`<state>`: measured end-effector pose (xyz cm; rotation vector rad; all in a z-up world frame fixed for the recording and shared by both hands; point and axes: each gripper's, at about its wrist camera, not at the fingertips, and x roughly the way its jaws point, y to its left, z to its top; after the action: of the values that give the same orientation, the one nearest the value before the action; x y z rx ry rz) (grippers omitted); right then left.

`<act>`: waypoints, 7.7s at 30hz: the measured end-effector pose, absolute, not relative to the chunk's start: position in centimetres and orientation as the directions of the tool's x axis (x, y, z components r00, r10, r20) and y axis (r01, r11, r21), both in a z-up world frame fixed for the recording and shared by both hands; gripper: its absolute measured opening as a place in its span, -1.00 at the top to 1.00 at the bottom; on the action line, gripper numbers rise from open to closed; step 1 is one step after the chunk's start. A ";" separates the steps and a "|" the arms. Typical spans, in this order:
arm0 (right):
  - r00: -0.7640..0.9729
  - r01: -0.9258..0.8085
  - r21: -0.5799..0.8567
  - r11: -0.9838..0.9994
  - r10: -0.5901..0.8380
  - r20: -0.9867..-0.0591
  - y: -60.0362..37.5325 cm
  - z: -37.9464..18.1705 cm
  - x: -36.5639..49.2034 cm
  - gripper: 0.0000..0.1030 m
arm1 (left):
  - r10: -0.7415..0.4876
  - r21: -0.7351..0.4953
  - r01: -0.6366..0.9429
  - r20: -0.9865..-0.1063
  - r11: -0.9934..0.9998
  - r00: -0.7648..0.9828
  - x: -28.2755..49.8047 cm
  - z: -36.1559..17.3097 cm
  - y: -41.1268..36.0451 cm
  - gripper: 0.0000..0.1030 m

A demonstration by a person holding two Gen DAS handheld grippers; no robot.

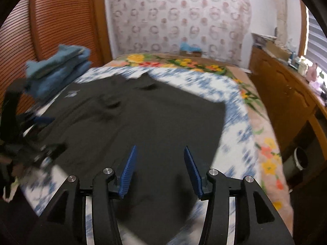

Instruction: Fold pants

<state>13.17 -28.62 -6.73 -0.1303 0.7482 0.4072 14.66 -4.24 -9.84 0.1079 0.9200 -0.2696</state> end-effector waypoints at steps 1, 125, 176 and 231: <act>0.655 -0.409 0.032 0.912 0.318 -0.685 -28.3 -7.0 12.7 0.02 | -0.182 -0.021 0.273 -0.796 0.962 0.578 14.6 -9.8 -4.3 -1.00; 0.662 -0.371 0.157 0.915 0.379 -0.647 -28.1 -10.0 7.7 0.00 | -0.208 -0.028 0.279 -0.737 0.960 0.644 8.3 -6.8 -0.5 0.15; 0.751 -0.241 0.177 0.954 0.299 -0.589 -36.4 -8.1 6.4 0.00 | -0.464 -0.064 0.601 -0.702 0.797 0.540 11.5 -1.0 -18.1 0.39; 0.706 -0.393 0.166 0.904 0.413 -0.575 -31.8 -4.3 7.4 0.93 | -0.326 -0.098 0.370 -0.707 0.924 0.628 11.8 -5.3 -7.4 0.14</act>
<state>7.37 -31.80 -4.35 0.0321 0.6463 0.4482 11.81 -7.40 -5.28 0.0584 0.7983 -0.3993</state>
